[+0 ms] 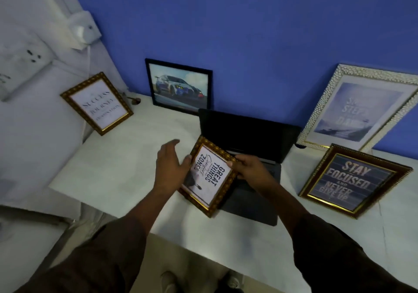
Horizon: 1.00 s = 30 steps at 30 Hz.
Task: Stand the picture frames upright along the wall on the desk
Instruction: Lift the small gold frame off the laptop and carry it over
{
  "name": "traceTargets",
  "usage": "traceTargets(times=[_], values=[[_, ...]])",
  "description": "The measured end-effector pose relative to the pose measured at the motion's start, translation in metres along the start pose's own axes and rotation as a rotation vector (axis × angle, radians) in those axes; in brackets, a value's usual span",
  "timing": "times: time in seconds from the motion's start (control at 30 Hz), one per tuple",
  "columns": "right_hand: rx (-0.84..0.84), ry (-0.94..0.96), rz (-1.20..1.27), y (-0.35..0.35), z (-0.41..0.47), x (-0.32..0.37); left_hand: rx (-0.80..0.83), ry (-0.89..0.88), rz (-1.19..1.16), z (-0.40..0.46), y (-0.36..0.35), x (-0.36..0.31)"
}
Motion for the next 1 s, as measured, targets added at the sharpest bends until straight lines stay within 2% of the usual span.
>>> traceTargets(times=[0.07, 0.1, 0.17, 0.23, 0.3, 0.4, 0.5, 0.57, 0.63, 0.7, 0.83, 0.9, 1.0], values=[[0.004, 0.080, -0.055, -0.019, 0.000, 0.034, -0.049, -0.181, 0.030, 0.018, 0.031, -0.015], [0.006, 0.124, -0.093, -0.030, -0.001, 0.050, -0.020, -0.262, 0.044, 0.024, 0.042, -0.022], [0.015, 0.177, -0.146, -0.054, -0.005, 0.081, 0.164, -0.342, 0.064, 0.033, 0.060, -0.024], [0.028, 0.212, -0.154, -0.081, -0.011, 0.107, 0.404, -0.339, 0.073, 0.032, 0.072, -0.015], [0.055, 0.258, -0.188, -0.113, -0.019, 0.133, 0.494, -0.295, 0.042, 0.031, 0.089, 0.002], [0.030, 0.360, -0.272, -0.151, -0.025, 0.159, 0.414, -0.187, -0.105, 0.037, 0.116, 0.030], [-0.209, 0.481, -0.245, -0.167, -0.022, 0.183, 0.293, -0.071, -0.238, 0.047, 0.147, 0.070], [-0.386, 0.455, -0.146, -0.161, -0.018, 0.189, 0.217, 0.058, -0.390, 0.054, 0.166, 0.097], [-0.475, 0.339, -0.051, -0.160, -0.010, 0.179, 0.151, 0.208, -0.558, 0.059, 0.188, 0.122], [-0.422, 0.222, -0.007, -0.175, -0.004, 0.165, 0.108, 0.311, -0.706, 0.063, 0.203, 0.138], [-0.167, 0.032, 0.069, -0.236, -0.005, 0.144, 0.077, 0.397, -0.825, 0.073, 0.211, 0.157], [-0.163, 0.000, 0.132, -0.250, -0.004, 0.139, 0.073, 0.424, -0.836, 0.075, 0.206, 0.161], [-0.253, -0.011, 0.182, -0.247, 0.006, 0.137, 0.136, 0.513, -0.950, 0.078, 0.191, 0.160]])
Point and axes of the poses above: each hand's wrist, its own z-axis towards the middle knuckle, its own y-axis out of the back of the hand, x = y × z, the point moved 6 cm from there along z, towards the middle knuckle, and after that the axes turned 13 degrees about -x, right-handed, at the moved point
